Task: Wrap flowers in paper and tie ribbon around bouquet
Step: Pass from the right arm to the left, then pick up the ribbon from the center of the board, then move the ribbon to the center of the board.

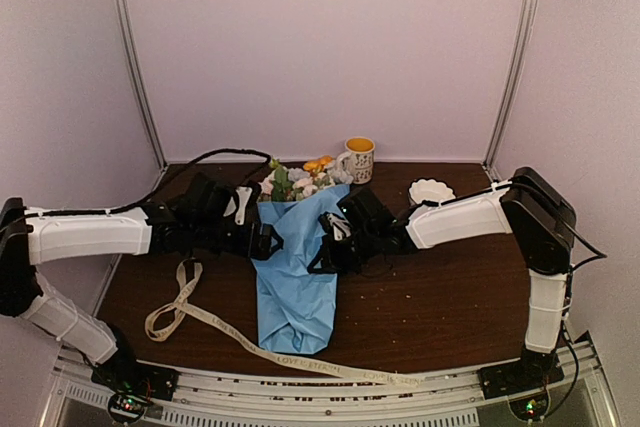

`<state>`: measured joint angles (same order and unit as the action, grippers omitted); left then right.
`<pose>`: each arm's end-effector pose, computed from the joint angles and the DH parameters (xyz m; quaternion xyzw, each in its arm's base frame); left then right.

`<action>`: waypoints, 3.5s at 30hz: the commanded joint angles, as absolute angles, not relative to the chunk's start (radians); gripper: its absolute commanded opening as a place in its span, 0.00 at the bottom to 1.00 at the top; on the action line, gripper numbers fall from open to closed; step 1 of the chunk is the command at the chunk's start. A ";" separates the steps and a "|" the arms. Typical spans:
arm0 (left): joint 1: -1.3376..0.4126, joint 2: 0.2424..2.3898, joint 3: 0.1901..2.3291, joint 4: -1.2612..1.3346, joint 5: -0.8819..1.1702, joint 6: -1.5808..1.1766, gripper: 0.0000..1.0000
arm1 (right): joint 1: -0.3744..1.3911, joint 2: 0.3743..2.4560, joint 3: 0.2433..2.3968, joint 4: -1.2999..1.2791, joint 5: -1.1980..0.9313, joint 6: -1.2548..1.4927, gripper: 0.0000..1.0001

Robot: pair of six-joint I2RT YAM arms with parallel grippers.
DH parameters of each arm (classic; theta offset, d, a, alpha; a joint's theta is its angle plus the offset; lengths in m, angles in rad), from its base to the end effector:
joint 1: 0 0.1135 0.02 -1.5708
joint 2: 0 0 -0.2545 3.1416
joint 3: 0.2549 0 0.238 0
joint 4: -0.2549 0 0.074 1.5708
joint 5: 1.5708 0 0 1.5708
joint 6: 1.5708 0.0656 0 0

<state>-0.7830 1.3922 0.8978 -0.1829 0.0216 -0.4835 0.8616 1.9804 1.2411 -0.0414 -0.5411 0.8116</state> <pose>0.2221 -0.2230 0.2200 0.1392 0.8910 -0.2635 0.3425 0.2508 0.3441 0.1445 -0.1251 0.8866 0.4406 0.0653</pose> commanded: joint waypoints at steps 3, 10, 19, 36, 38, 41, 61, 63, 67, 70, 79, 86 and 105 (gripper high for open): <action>-0.727 1.484 0.822 -0.140 0.021 -0.726 0.98 | 0.861 1.963 1.248 -0.012 -0.512 0.801 0.00; -0.700 1.628 0.825 -0.113 0.059 -0.748 0.98 | 0.861 1.955 1.250 -0.016 -0.512 0.800 0.00; -0.695 1.708 0.773 0.014 0.209 -0.789 0.80 | 0.861 1.962 1.270 -0.017 -0.518 0.803 0.00; -0.690 1.703 0.754 0.060 0.263 -0.791 0.00 | 0.861 1.848 1.297 -0.299 -0.379 0.612 0.37; -0.689 1.699 0.747 0.064 0.256 -0.793 0.00 | 0.862 1.797 1.291 -0.384 -0.343 0.557 0.44; -0.687 1.700 0.739 0.080 0.262 -0.797 0.00 | 0.872 1.703 1.246 -0.488 -0.278 0.490 0.48; -0.687 1.691 0.756 0.032 0.234 -0.758 0.00 | 1.495 1.847 1.226 -0.658 0.031 0.233 0.59; -0.687 1.689 0.759 0.022 0.232 -0.752 0.00 | 1.495 1.870 1.221 -0.652 0.035 0.235 0.59; -0.686 1.693 0.766 0.014 0.229 -0.746 0.00 | 1.499 1.896 1.189 -0.652 0.062 0.241 0.54; -0.687 1.699 0.775 0.008 0.226 -0.744 0.00 | 1.497 1.898 1.180 -0.653 0.067 0.237 0.31; -0.686 1.699 0.791 -0.015 0.225 -0.729 0.00 | 1.496 1.851 1.170 -0.660 0.078 0.231 0.00; -0.681 1.658 0.813 -0.014 0.271 -0.737 0.00 | 1.447 1.745 1.113 -0.640 0.079 0.259 0.00; -0.681 1.610 0.852 0.040 0.374 -0.798 0.00 | 1.414 1.664 0.997 -0.566 -0.040 0.295 0.00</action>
